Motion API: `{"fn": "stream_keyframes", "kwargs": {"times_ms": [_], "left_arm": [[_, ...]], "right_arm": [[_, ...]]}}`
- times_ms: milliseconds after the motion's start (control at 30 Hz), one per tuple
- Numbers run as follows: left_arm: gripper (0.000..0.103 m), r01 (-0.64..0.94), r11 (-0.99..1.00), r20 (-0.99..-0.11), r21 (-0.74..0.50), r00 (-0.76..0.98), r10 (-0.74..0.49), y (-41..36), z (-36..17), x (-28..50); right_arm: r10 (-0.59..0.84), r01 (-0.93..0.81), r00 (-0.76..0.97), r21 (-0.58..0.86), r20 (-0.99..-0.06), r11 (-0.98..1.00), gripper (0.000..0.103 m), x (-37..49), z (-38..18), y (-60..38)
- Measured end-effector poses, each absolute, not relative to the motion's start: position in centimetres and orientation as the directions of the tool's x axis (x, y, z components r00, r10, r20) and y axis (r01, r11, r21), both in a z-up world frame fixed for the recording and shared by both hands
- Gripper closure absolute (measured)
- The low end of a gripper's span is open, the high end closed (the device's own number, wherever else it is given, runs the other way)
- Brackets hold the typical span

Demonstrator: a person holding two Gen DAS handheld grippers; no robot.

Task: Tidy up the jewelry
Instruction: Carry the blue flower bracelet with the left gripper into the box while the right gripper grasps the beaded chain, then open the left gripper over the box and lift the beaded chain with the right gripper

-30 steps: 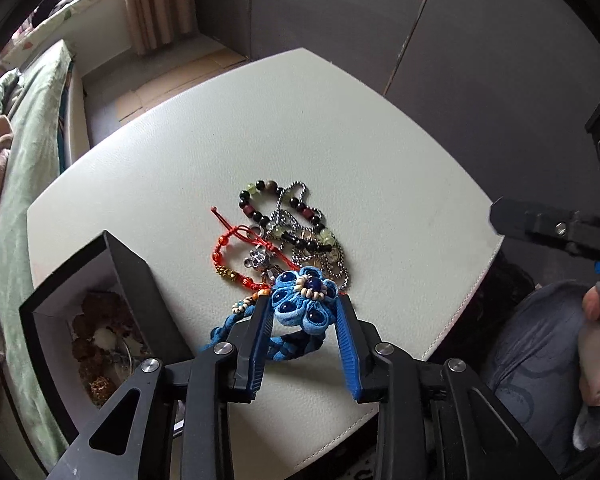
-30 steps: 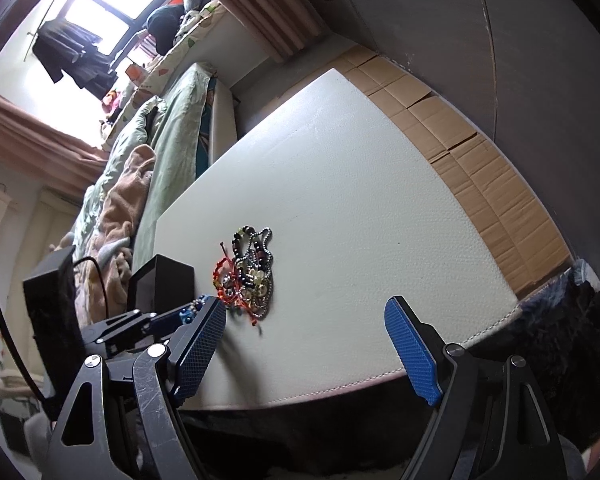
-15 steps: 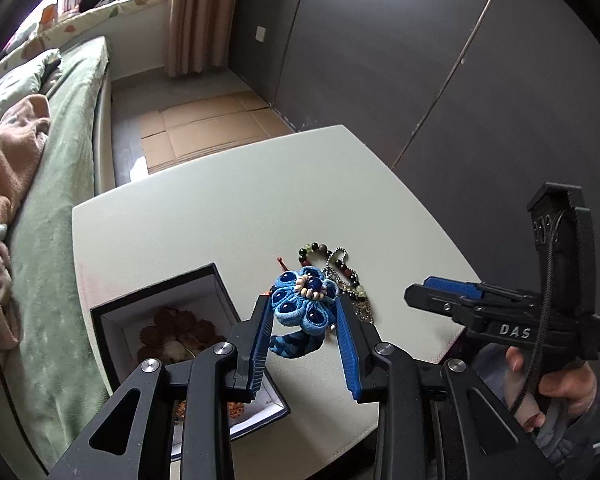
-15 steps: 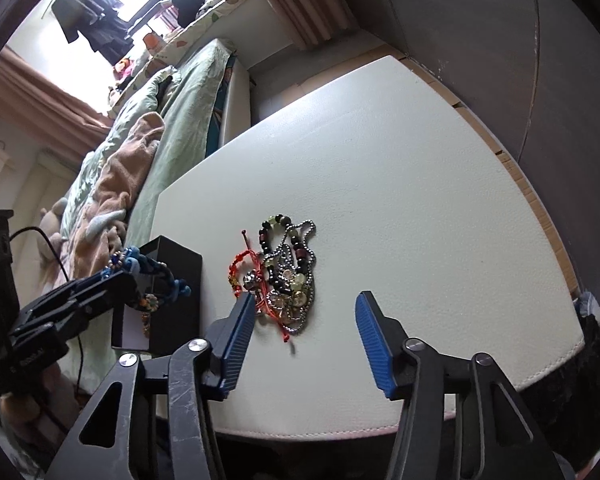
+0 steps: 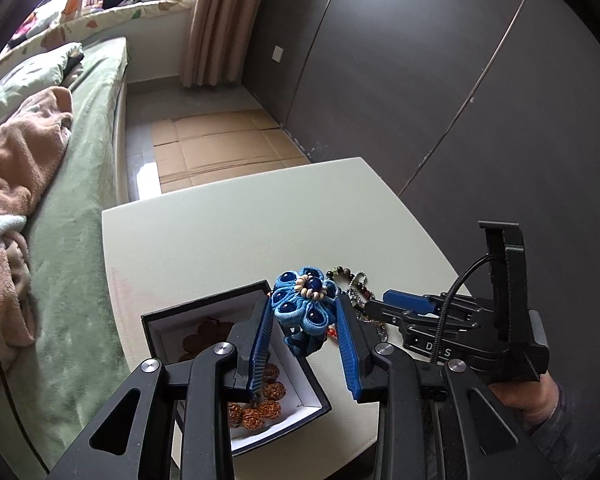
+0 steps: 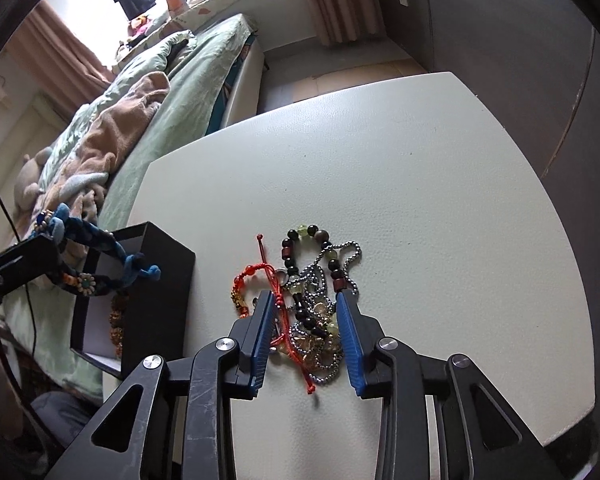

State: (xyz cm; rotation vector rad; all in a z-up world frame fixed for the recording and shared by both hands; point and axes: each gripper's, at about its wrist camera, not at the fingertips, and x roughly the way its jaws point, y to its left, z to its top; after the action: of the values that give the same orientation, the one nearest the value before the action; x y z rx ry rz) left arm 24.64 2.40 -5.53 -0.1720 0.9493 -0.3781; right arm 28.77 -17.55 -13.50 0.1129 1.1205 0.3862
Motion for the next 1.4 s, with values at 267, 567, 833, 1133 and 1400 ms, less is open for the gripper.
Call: {"fn": "stream_keyframes", "kwargs": {"times_ms": [267,567,833,1133,1400], "left_arm": [[0.07,0.215,0.922,-0.756,-0.321,0.529,-0.386,3.5,-5.5,24.4],[0.07,0.191,0.928,-0.756,-0.32,0.538,-0.372,4.7,-5.2,24.0],[0.07,0.181,0.922,-0.767,-0.342,0.513,-0.385,5.4,-5.7,24.2],[0.022,0.12,0.899,-0.766,-0.421,0.484,-0.423,6.8,-6.5,25.1],[0.022,0.042,0.902,-0.757,-0.429,0.528,-0.385,9.5,-6.3,25.2]], "right_arm": [[0.254,-0.309,0.364,0.141,-0.896,0.941,0.087,28.3,-14.8,-15.5],[0.409,-0.299,0.345,0.314,-0.845,0.901,0.093,26.8,-12.9,-18.0],[0.577,-0.264,0.359,0.513,-0.734,0.817,0.093,26.3,-10.1,-20.0],[0.675,-0.318,0.398,0.596,-0.622,0.737,0.093,26.7,-4.8,-18.4],[0.727,-0.402,0.356,0.606,-0.588,0.687,0.093,27.4,-2.4,-14.0]]}}
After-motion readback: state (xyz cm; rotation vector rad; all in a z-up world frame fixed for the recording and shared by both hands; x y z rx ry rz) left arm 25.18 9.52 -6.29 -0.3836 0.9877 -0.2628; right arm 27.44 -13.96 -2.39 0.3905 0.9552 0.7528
